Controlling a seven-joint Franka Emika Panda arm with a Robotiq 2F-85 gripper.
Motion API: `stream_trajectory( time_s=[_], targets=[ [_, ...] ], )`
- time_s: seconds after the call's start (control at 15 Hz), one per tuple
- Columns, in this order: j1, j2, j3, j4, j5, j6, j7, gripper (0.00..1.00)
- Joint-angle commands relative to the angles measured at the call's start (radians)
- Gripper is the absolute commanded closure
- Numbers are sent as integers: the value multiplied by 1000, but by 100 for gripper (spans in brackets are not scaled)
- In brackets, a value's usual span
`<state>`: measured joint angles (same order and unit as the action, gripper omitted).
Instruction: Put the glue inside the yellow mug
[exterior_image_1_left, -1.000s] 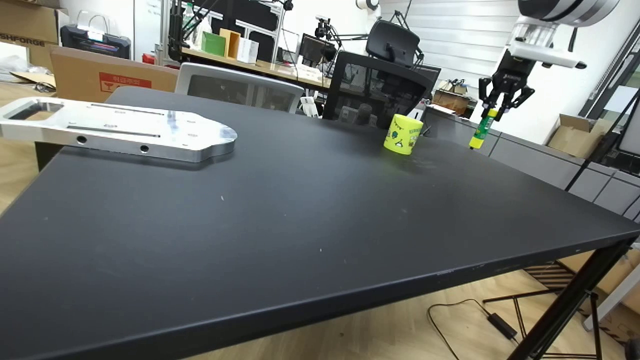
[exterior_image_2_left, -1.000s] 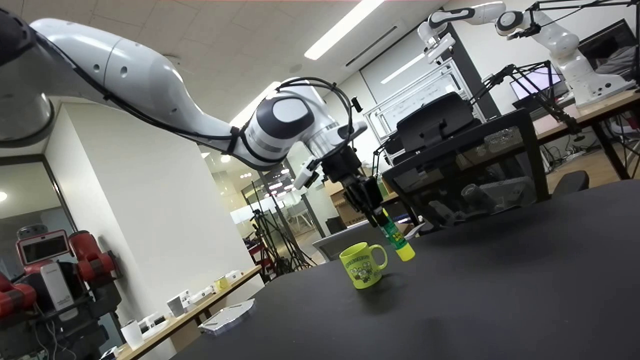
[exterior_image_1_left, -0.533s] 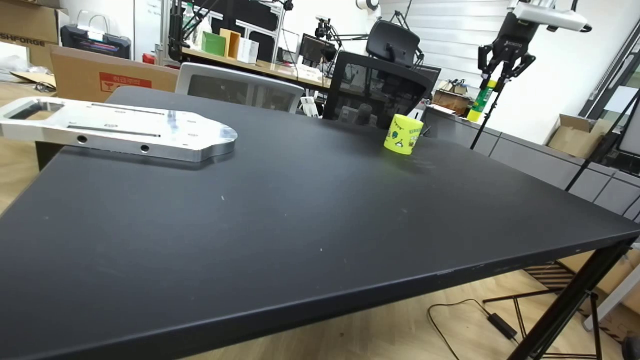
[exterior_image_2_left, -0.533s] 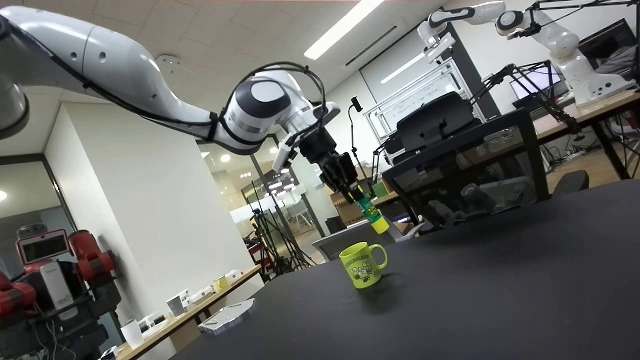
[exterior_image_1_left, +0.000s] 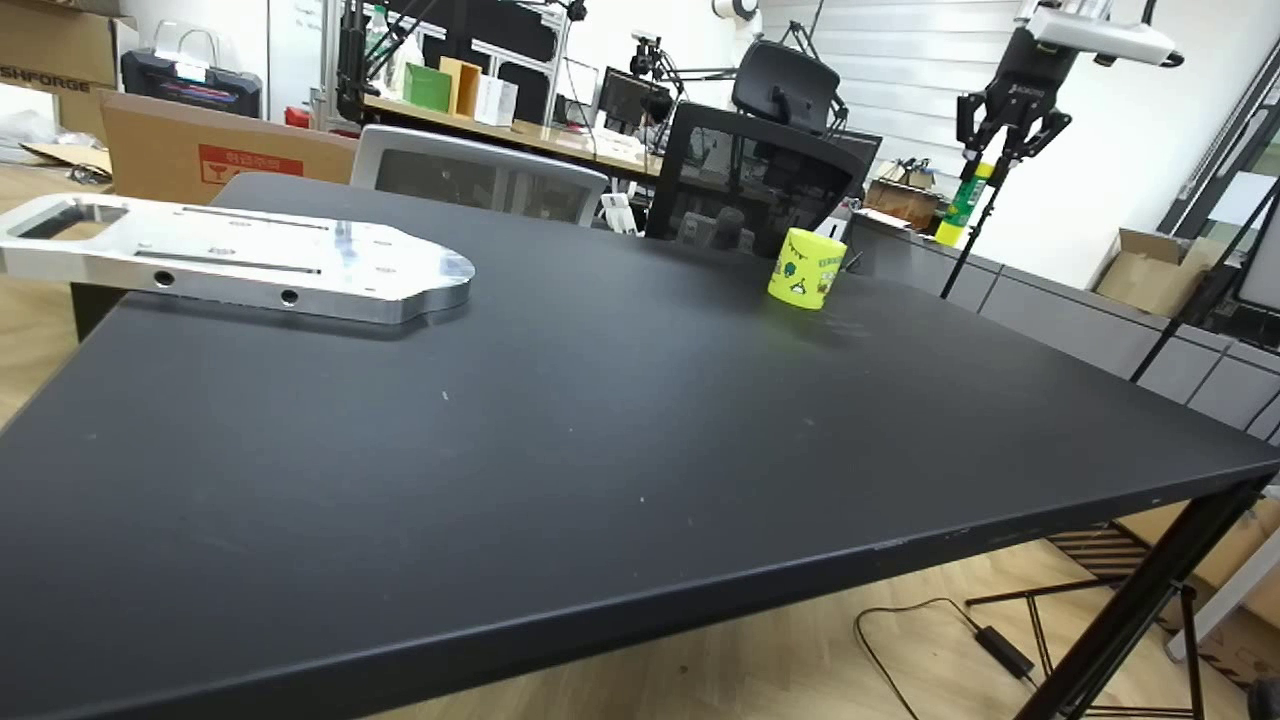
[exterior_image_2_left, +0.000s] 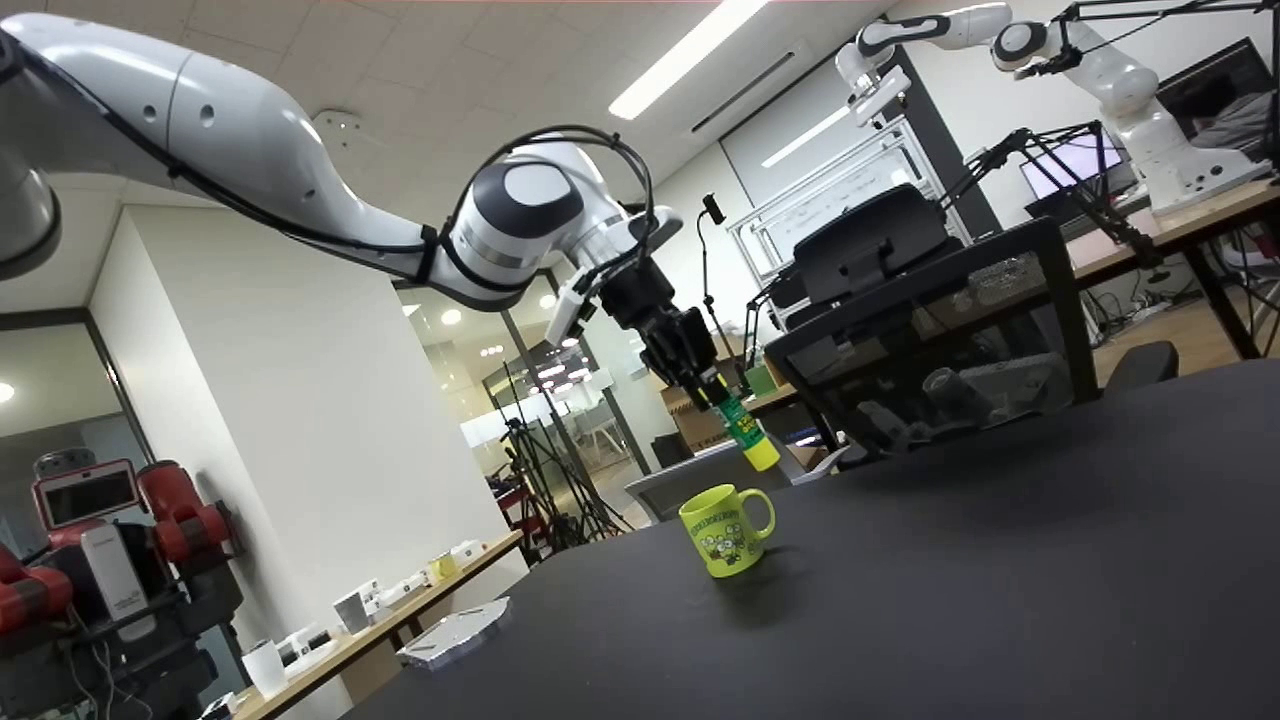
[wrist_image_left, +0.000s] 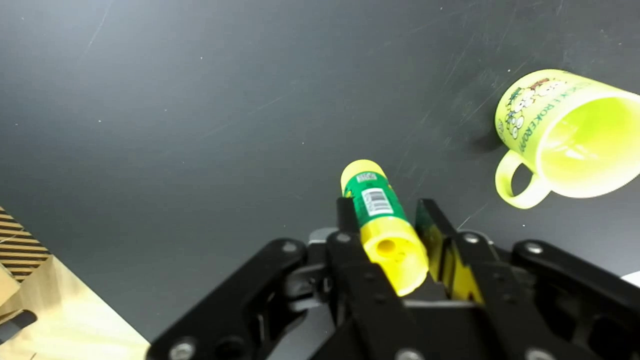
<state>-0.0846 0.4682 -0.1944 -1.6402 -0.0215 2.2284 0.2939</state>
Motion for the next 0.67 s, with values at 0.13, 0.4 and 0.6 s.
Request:
stream_trajectory(
  time_s=[0.13,0.4,0.6],
  targets=[
    [9,115,19,213,-9,-64,31,91],
    [28,220,45,395,-4,-178,32,91],
    [47,275,68,483,1,-265,22,91]
  ],
)
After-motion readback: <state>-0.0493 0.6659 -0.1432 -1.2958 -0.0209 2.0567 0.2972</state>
